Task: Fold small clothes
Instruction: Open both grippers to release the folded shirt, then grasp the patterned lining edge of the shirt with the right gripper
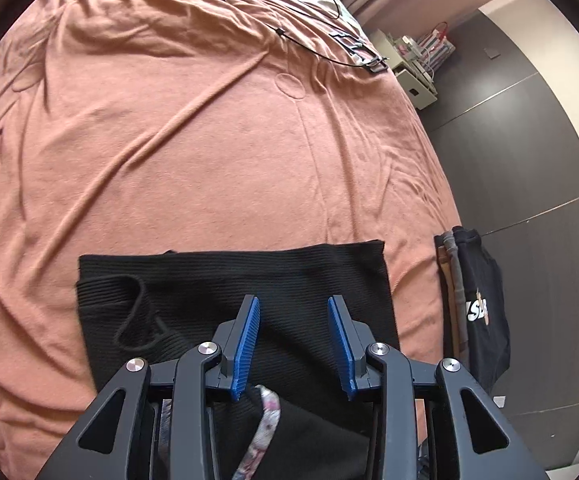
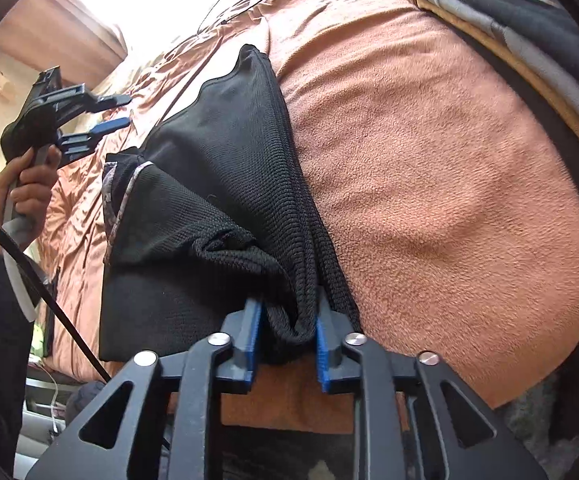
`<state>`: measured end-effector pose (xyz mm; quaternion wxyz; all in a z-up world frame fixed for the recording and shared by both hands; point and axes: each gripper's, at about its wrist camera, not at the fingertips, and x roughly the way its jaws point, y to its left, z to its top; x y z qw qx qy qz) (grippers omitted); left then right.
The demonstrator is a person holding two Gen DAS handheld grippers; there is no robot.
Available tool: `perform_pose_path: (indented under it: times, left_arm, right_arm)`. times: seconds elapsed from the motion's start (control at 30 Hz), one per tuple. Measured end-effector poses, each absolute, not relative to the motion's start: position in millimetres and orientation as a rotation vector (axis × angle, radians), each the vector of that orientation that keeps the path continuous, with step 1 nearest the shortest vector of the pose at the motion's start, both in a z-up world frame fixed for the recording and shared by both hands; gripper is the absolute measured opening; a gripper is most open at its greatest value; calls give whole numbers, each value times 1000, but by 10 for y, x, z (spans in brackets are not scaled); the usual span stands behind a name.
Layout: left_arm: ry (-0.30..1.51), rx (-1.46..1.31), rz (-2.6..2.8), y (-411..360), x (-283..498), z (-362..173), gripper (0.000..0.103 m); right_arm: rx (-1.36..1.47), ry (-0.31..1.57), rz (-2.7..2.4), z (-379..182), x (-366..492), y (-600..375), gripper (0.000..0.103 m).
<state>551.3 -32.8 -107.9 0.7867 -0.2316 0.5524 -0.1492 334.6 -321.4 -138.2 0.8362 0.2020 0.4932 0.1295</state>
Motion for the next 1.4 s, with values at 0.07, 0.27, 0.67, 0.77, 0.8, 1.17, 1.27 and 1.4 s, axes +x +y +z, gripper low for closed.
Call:
perform_pose_path:
  times: [0.07, 0.27, 0.67, 0.77, 0.8, 1.17, 1.27, 1.4]
  left_arm:
    - [1187, -484, -314, -216, 5386, -1056, 37]
    - [1209, -421, -298, 23, 4933, -1059, 37]
    - [1230, -402, -281, 351, 4124, -1199, 37]
    - [1231, -424, -275, 408, 3990, -1251, 37]
    - [1230, -438, -276, 425, 3943, -1270, 37]
    - [1206, -535, -276, 605, 3537, -1400, 37]
    - [1199, -551, -269, 684, 3472, -1411, 37]
    - [1182, -566, -254, 803, 3415, -1386, 37]
  right_arm:
    - [390, 1028, 262, -1300, 3296, -3191, 50]
    - [275, 968, 250, -1024, 3239, -3067, 53]
    - [55, 926, 390, -764, 3404, -2585, 53]
    - [14, 934, 434, -771, 3517, -2459, 53]
    - [0, 936, 445, -782, 3557, -2402, 53]
    - [-154, 998, 612, -948, 3976, -1866, 47]
    - [-208, 1018, 639, -1010, 4071, -1670, 47]
    - [-261, 1043, 661, -1118, 4164, -1466, 47]
